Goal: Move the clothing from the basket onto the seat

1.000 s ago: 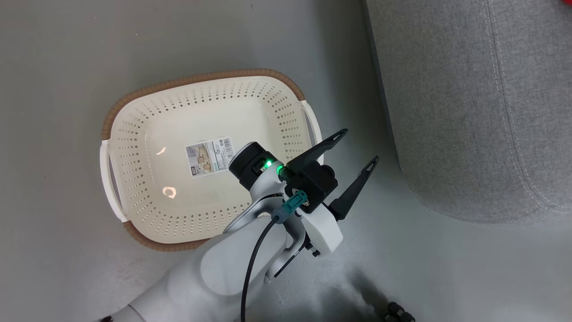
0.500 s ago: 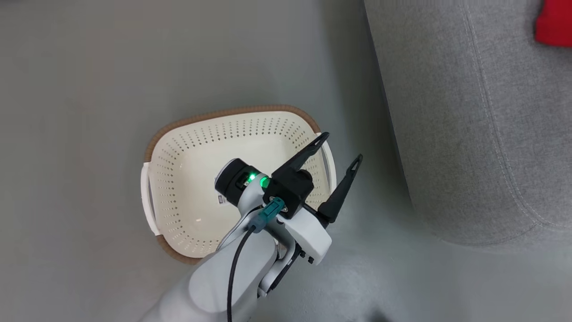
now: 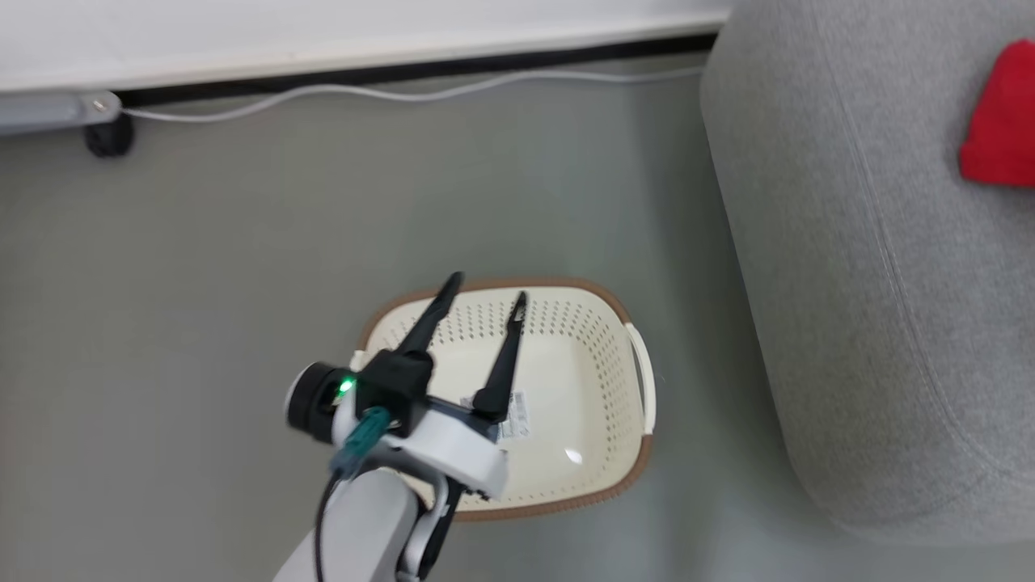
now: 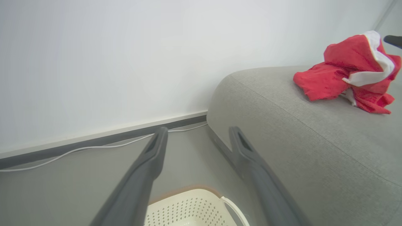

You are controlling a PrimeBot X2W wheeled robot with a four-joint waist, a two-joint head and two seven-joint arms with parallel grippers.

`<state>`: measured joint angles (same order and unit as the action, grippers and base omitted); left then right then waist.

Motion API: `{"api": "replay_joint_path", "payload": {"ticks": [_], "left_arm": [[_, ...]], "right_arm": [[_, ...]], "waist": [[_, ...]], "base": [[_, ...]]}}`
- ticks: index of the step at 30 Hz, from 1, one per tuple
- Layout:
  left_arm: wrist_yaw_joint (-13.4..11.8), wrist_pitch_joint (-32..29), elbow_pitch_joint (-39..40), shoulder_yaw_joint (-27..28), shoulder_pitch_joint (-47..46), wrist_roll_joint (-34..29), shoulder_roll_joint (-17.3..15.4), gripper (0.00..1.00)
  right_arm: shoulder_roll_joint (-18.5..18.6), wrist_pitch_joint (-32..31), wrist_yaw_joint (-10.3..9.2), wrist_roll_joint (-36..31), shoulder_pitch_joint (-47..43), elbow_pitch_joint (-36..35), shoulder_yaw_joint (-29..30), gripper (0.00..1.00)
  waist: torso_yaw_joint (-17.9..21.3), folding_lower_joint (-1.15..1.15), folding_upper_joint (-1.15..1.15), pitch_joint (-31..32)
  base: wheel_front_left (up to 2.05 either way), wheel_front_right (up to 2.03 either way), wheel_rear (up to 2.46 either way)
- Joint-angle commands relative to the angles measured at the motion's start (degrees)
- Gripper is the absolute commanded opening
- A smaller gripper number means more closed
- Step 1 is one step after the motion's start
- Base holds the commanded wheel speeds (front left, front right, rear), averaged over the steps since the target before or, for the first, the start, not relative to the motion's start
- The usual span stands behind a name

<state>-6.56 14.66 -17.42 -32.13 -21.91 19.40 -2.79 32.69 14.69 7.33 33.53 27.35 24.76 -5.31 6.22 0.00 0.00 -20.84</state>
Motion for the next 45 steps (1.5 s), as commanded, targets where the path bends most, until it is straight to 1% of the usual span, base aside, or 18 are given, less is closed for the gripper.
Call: {"api": "replay_joint_path", "payload": {"ticks": [1, 6, 7, 10, 16, 19, 23, 27, 32, 36, 45], "left_arm": [[-0.1, 0.3, 1.6, 2.2, 0.8, -0.7, -0.1, 1.0], [1.4, 0.3, 2.6, 10.0, 5.7, -3.3, -0.1, 1.0], [2.0, 0.3, 2.5, 13.1, 7.1, -4.4, -0.3, 1.0], [2.7, 0.3, 2.4, 17.5, 8.7, -6.1, -1.3, 1.0], [2.5, 0.3, 2.7, 25.5, 11.8, -8.4, -3.3, 1.0], [2.0, 0.3, 3.8, 28.8, 14.1, -8.9, -3.0, 1.0], [2.1, 0.3, 5.7, 32.3, 17.2, -9.2, -2.2, 1.0], [3.1, 0.3, 7.1, 33.7, 20.3, -9.5, -1.4, 1.0], [4.8, 0.3, 7.8, 33.8, 23.7, -9.1, -0.6, 1.0], [4.5, 0.3, 8.0, 32.8, 25.4, -9.0, -0.2, 1.0], [2.8, 0.3, 8.1, 30.2, 26.8, -7.1, -0.1, 1.0]], "right_arm": [[1.7, 0.3, 0.16, -0.8, -1.7, -1.5, -0.7, 1.0], [-0.9, 0.3, 0.16, -1.9, -3.0, -3.5, -2.3, 1.0], [-2.1, 0.3, 0.16, -2.2, -3.5, -4.2, -2.3, 1.0], [-4.4, 0.3, 0.16, -2.7, -4.5, -5.3, -2.2, 1.0], [-8.1, 0.3, 0.16, -5.6, -7.0, -8.2, -2.8, 1.0], [-10.3, 0.3, 0.16, -6.4, -8.9, -9.6, -2.5, 1.0], [-12.3, 0.3, 0.16, -7.7, -11.5, -10.9, -3.2, 1.0], [-14.1, 0.3, 0.16, -8.2, -14.5, -11.1, -3.3, 1.0], [-15.1, 0.3, 0.16, -8.8, -17.8, -10.3, -4.1, 1.0], [-15.1, 0.3, 0.16, -9.4, -19.4, -8.5, -4.6, 1.0], [-14.5, 0.3, 0.16, -8.8, -19.7, -3.6, -7.2, 1.0]], "waist": [[-2.4, 0.0, 0.0, 3.0], [-4.9, 0.0, 0.0, 7.5], [-5.7, 0.0, 0.0, 9.0], [-6.7, 0.0, 0.0, 11.0], [-7.7, 0.0, 0.0, 14.3], [-8.0, 0.0, 0.0, 15.9], [-8.0, 0.0, 0.0, 17.6], [-7.8, 0.0, 0.0, 19.2], [-7.1, 0.0, 0.0, 20.6], [-6.6, 0.0, 0.0, 21.1], [-6.4, 0.0, 0.0, 21.3]], "base": [[0.0, 0.0, 0.0], [0.0, 0.0, 0.0], [0.0, 0.0, 0.0], [0.0, 0.0, 0.0], [0.0, 0.0, 0.0], [0.0, 0.0, 0.0], [0.0, 0.0, 0.0], [0.0, 0.0, 0.0], [0.0, 0.0, 0.0], [0.0, 0.0, 0.0], [0.0, 0.0, 0.0]]}}
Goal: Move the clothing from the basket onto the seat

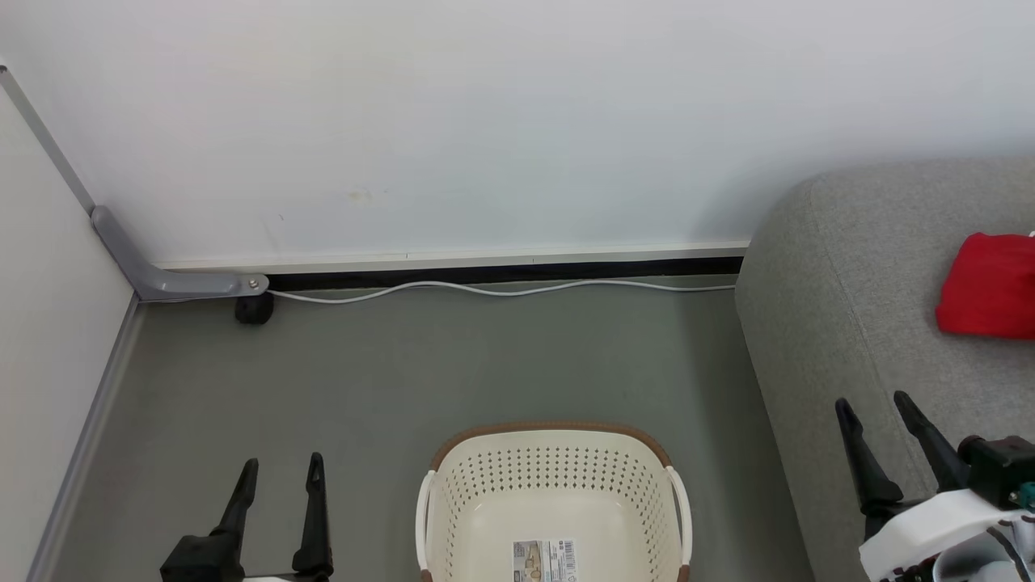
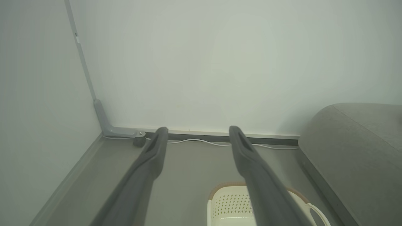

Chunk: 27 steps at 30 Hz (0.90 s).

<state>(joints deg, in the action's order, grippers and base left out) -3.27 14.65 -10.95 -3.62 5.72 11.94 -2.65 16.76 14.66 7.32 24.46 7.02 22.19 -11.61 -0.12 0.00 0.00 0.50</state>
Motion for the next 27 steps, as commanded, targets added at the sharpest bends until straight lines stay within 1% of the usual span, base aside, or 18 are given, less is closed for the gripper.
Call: {"api": "replay_joint_path", "payload": {"ticks": [1, 9, 27], "left_arm": [[-0.7, 0.3, 1.8, 1.5, -0.8, 0.7, -0.2, 1.0], [-0.9, 0.3, 1.0, 0.6, -1.0, 2.2, -0.2, 1.0], [-0.2, 0.3, -0.6, 0.0, -1.6, 2.6, -0.2, 1.0]], "right_arm": [[1.5, 0.3, 0.17, 0.4, 0.7, -0.4, -1.1, 1.0], [1.9, 0.3, 0.17, 1.8, 2.2, 2.9, -3.4, 1.0], [1.5, 0.3, 0.17, 1.7, 2.8, 1.4, -2.1, 1.0]], "waist": [[0.0, 0.0, 0.0, 0.0], [0.1, 0.0, 0.0, 0.1], [0.5, 0.0, 0.0, -0.2]], "base": [[0.0, 0.0, 0.0], [0.0, 0.0, 0.0], [0.0, 0.0, 0.0]]}}
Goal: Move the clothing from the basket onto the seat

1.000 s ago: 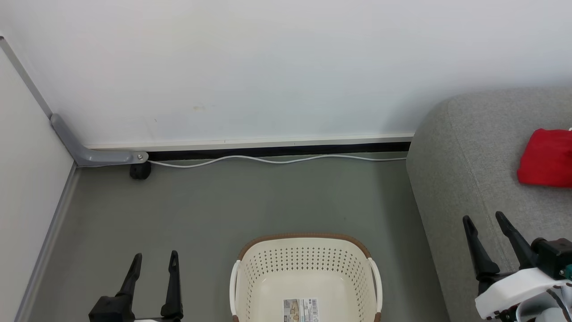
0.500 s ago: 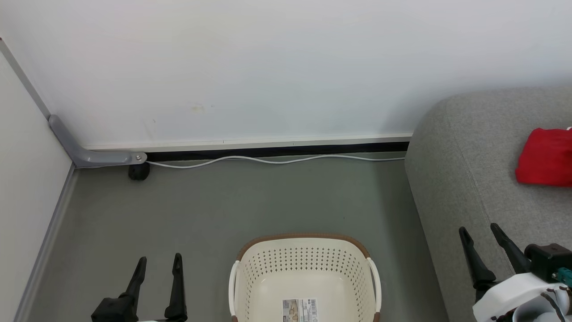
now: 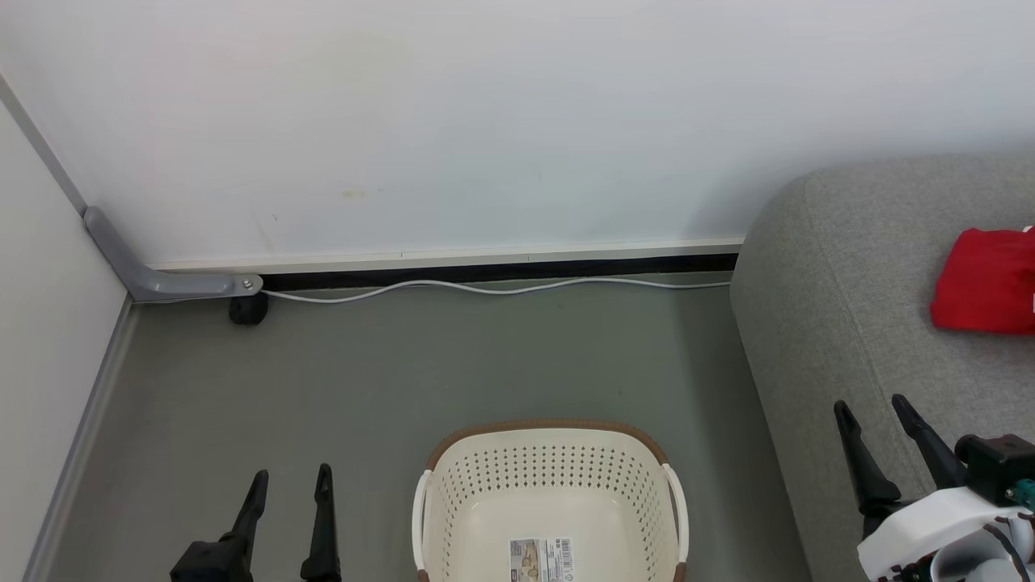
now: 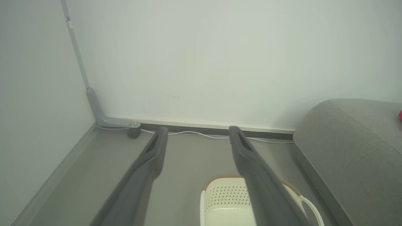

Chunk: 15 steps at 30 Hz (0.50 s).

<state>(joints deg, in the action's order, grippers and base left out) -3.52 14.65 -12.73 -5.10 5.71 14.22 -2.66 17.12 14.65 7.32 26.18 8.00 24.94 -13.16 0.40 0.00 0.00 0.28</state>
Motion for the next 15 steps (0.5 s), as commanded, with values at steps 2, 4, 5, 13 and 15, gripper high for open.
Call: {"api": "replay_joint_path", "payload": {"ticks": [2, 4, 5, 13, 15], "left_arm": [[0.0, 0.3, 1.0, 1.5, -1.7, 0.3, -0.2, 1.0], [0.2, 0.3, 0.4, 1.5, -1.6, 1.0, -0.2, 1.0], [0.2, 0.3, 0.1, 1.5, -1.7, 1.1, -0.2, 1.0], [0.4, -0.7, -3.5, 0.4, -0.4, 2.8, 0.3, 0.0], [0.5, -1.1, -3.4, 0.5, -0.5, 4.0, 0.3, 0.0]], "right_arm": [[1.0, 0.3, 0.17, -0.1, 1.8, -1.5, -0.4, 1.0], [1.0, 0.3, 0.17, -0.1, 1.7, -1.7, -0.3, 1.0], [0.9, 0.3, 0.17, -0.2, 1.7, -1.8, -0.1, 1.0], [-1.9, -0.6, 0.0, 1.9, -1.5, 1.0, 0.4, 0.0], [-2.1, -1.0, 0.01, 2.9, -1.5, 0.7, 0.7, 0.0]], "waist": [[-0.1, 0.0, 0.0, 0.0], [-0.1, 0.0, 0.0, 0.1], [-0.1, 0.0, 0.0, 0.1], [-0.1, 0.03, 0.0, 0.1], [-0.1, 0.11, 0.0, 0.1]], "base": [[0.0, 0.0, 0.0], [0.0, 0.0, 0.0], [0.0, 0.0, 0.0], [0.0, 0.0, 0.0], [0.0, 0.0, 0.0]]}}
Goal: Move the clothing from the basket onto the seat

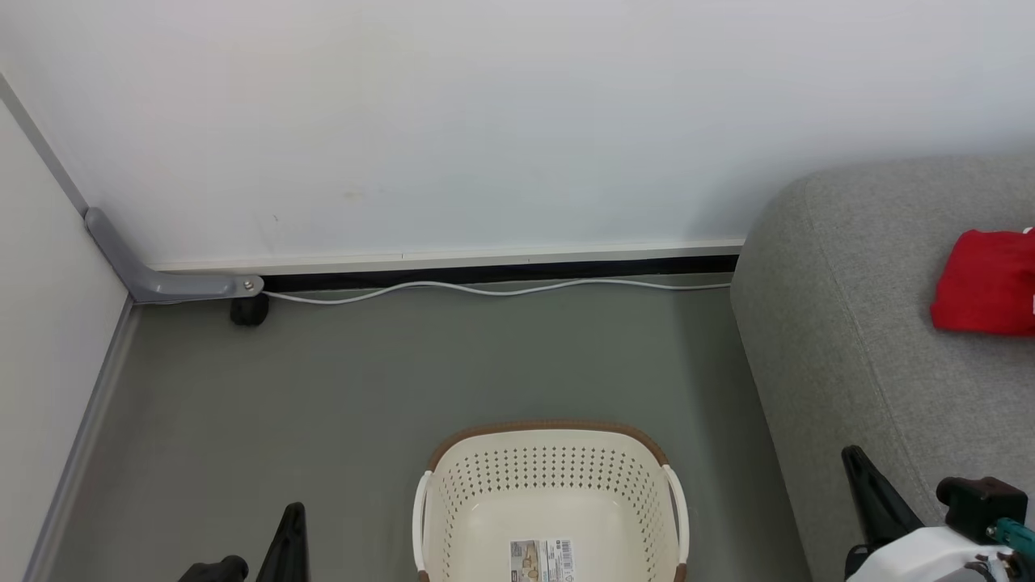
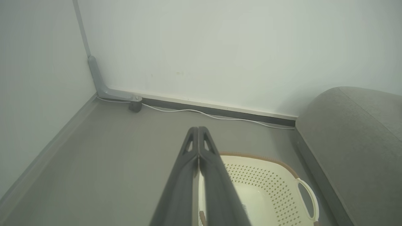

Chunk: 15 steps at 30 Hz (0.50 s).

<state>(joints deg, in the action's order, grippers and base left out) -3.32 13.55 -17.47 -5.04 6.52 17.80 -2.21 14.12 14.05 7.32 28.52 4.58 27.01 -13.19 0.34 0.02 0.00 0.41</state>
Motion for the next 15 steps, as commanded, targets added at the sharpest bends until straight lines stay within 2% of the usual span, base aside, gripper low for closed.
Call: {"api": "replay_joint_path", "payload": {"ticks": [1, 6, 15], "left_arm": [[0.4, -0.1, 1.4, 0.6, -1.4, 1.1, -0.2, 0.0], [0.9, -0.9, 1.5, 1.0, -1.8, 4.2, -0.2, 0.0], [1.7, -2.6, 1.7, 1.9, -2.8, 10.3, -0.3, 0.0]], "right_arm": [[0.8, -0.5, 0.01, 1.1, 1.9, -1.5, 0.9, 0.0], [0.3, -1.4, 0.02, 3.8, 1.9, -1.9, 1.7, 0.0], [-0.7, -3.0, 0.03, 9.0, 1.9, -2.9, 3.3, 0.0]], "waist": [[0.0, 0.11, 0.0, 0.0], [0.0, -0.01, 0.0, -0.1], [0.0, -0.02, 0.0, -0.2]], "base": [[0.0, 0.0, 0.0], [0.0, 0.0, 0.0], [0.0, 0.0, 0.0]]}}
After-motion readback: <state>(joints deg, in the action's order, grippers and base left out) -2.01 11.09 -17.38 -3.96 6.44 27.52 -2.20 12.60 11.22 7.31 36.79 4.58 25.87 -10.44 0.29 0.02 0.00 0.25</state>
